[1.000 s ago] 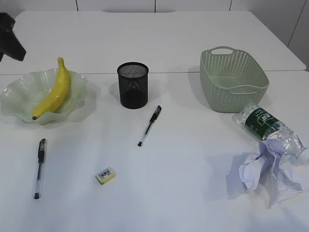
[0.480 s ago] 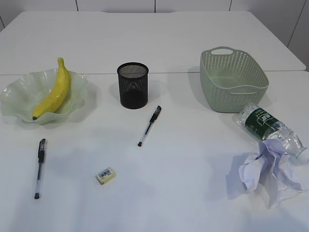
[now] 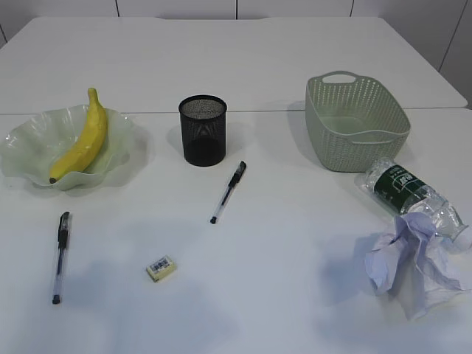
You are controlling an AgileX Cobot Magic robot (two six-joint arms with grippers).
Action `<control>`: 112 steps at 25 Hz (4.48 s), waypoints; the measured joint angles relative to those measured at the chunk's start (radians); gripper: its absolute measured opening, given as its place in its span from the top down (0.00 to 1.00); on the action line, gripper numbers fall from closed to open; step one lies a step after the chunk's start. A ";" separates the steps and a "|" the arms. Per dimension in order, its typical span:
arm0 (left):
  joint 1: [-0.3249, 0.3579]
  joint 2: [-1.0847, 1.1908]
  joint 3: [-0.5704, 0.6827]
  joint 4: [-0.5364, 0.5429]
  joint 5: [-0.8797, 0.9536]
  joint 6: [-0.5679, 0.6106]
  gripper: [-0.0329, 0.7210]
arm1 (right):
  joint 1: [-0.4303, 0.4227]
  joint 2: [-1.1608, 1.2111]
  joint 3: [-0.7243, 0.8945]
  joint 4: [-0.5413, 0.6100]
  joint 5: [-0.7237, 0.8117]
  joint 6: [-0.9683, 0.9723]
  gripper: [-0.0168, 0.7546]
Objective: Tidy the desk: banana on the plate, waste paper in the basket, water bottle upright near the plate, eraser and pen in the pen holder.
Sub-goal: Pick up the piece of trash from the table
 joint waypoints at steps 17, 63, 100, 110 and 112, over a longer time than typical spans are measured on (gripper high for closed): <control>0.000 0.000 0.000 -0.072 0.072 -0.002 0.45 | 0.000 0.675 -0.262 0.020 0.055 -0.083 0.20; 0.000 0.000 0.000 -0.074 0.026 -0.004 0.47 | 0.000 1.241 -0.280 -0.112 -0.129 -0.125 0.18; 0.000 0.000 0.000 -0.076 0.024 -0.004 0.48 | 0.000 1.249 -0.289 -0.109 -0.167 -0.125 0.97; 0.000 0.000 0.000 -0.076 0.024 -0.004 0.49 | 0.000 1.249 -0.289 -0.106 -0.164 -0.125 0.97; 0.000 0.000 0.000 -0.076 0.024 -0.004 0.49 | 0.000 1.249 -0.289 -0.104 -0.161 -0.125 0.97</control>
